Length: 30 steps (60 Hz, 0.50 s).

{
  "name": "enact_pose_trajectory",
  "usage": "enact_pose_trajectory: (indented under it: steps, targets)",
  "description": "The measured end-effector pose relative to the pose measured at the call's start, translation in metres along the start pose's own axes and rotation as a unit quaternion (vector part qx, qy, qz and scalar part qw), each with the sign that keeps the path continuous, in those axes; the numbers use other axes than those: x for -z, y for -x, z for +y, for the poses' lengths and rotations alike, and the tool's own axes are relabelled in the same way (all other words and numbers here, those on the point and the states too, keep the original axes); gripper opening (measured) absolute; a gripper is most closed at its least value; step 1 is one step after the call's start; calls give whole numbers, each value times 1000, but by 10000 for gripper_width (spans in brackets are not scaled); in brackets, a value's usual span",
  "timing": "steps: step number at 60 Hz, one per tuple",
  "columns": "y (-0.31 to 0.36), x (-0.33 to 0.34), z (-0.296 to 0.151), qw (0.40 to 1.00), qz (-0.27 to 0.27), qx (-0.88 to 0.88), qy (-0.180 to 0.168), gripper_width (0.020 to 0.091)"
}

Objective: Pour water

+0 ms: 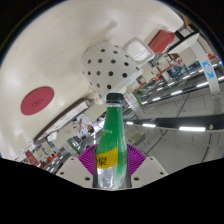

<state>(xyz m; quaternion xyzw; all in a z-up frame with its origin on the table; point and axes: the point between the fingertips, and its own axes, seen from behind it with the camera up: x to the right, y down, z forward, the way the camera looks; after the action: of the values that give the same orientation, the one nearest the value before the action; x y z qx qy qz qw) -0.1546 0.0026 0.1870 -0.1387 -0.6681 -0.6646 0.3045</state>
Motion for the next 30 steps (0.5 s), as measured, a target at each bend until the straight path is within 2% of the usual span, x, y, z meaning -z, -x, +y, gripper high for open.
enact_pose_trajectory:
  steps: [6, 9, 14, 17, 18, 24, 25, 27, 30]
  targets:
    - [-11, 2, 10, 997, 18, -77, 1, 372]
    - [-14, 3, 20, 986, 25, -161, 17, 375]
    - [-13, 8, 41, 928, 28, -368, 43, 373]
    - [-10, 18, 47, 859, 33, -508, 64, 373]
    - [-5, 16, 55, 827, 30, -558, 61, 374]
    - [14, 23, 60, 599, 25, -799, 54, 373]
    - [9, 29, 43, 561, 27, -825, 59, 374]
    - [22, 26, 42, 485, 9, -874, 36, 374]
    - [32, 24, 13, 387, -18, -922, 21, 371]
